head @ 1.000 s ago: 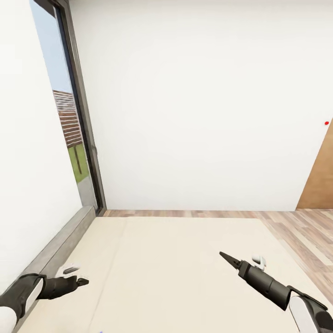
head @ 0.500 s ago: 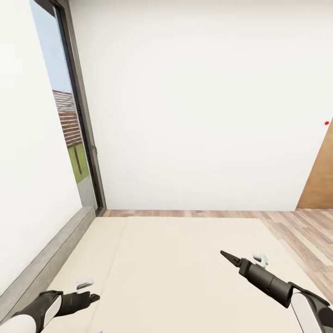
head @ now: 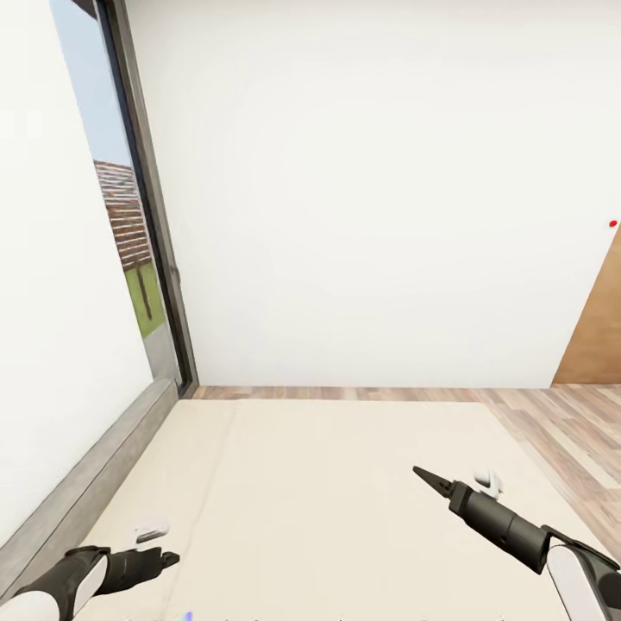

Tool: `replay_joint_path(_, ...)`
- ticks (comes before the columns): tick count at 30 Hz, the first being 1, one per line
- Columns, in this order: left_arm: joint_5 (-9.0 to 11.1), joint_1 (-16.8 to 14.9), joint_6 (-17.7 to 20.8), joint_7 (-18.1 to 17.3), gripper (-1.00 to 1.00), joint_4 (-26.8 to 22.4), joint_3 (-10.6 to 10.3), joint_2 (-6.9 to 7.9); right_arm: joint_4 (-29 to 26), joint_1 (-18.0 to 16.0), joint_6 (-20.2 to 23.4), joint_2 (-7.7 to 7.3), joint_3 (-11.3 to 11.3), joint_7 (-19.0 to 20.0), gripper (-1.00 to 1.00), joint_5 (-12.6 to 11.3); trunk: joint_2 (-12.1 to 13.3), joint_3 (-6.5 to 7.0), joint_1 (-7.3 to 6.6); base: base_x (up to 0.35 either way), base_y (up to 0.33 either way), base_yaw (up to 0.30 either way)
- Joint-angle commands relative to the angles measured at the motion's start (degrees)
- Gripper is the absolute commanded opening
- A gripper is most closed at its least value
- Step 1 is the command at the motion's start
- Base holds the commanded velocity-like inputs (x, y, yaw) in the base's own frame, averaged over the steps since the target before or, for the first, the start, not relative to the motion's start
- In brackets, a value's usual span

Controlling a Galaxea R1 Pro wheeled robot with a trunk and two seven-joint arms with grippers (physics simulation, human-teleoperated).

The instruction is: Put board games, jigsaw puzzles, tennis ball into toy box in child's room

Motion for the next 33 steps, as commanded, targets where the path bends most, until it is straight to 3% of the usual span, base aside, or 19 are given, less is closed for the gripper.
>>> replay_joint_path(1,-0.1,0.0,0.5,-0.2,1.0,-0.1,0.4,0.04,-0.1,0.0,0.5,0.0,-0.1,0.7,1.0,-0.1,0.0,-0.12,0.02,0.0,0.0,0.0)
replay_joint_path(8,-0.3,0.2,0.5,-0.4,1.0,-0.1,0.4,0.34,-3.7,0.0,4.0,0.43,0.2,12.1,1.0,-0.1,0.0,-0.78,0.02,0.0,0.0,0.0)
replay_joint_path(10,-0.3,0.3,0.5,-0.4,1.0,-0.1,0.4,0.36,-4.4,0.0,4.7,0.58,0.2,13.9,1.0,0.0,0.0,-0.97,0.02,0.0,0.0,0.0)
replay_joint_path(33,-0.3,0.3,0.6,-0.4,1.0,-0.1,0.3,1.03,-4.6,0.0,5.4,0.83,0.3,15.7,1.0,0.8,0.0,-3.13,0.02,0.0,0.0,0.0)
